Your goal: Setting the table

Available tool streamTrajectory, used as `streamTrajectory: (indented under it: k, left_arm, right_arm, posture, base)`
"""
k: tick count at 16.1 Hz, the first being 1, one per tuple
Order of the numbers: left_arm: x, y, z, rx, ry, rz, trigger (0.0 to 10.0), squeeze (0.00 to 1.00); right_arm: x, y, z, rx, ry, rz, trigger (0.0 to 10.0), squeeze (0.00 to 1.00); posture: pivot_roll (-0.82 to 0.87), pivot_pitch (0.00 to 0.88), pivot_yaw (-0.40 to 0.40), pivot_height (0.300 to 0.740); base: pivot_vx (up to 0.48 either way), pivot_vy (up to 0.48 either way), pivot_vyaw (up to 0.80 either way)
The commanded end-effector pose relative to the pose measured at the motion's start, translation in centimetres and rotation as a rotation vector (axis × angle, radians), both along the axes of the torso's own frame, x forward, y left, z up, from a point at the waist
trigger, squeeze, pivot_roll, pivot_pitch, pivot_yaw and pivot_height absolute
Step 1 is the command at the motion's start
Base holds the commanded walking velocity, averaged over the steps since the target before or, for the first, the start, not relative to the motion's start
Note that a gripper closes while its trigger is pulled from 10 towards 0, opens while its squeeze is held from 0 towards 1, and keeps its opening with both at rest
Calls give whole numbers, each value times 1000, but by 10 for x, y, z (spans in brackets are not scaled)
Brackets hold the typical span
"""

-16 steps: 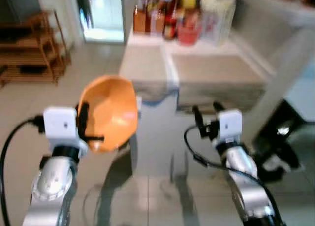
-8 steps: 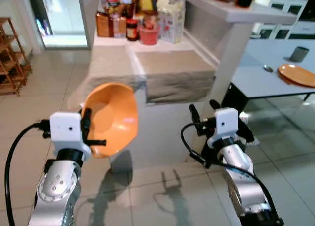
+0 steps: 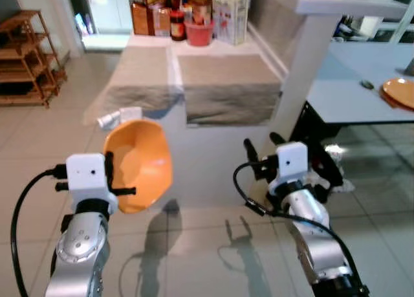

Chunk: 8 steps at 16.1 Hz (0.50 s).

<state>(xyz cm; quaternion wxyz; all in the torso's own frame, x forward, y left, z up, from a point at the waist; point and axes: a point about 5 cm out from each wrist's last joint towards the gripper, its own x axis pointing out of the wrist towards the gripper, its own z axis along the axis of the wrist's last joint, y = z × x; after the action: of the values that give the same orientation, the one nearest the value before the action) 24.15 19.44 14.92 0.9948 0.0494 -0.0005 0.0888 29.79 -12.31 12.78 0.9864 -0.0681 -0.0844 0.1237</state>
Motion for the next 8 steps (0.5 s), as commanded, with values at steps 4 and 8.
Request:
streamTrajectory:
  k: [4, 8]
  left_arm:
    - [2, -3, 2, 9, -16, -8, 0, 0]
    - [-2, 2, 4, 0, -52, -26, 0, 0]
  right_arm:
    - [0, -5, 4, 16, -11, -14, 10000, 0]
    - [-1, -4, 9, 50, -44, -12, 10000, 0]
  posture:
    - [59, 0, -37, 740]
    - [61, 0, -37, 740]
  base:
    - [0, -480, 0]
    - [0, -480, 0]
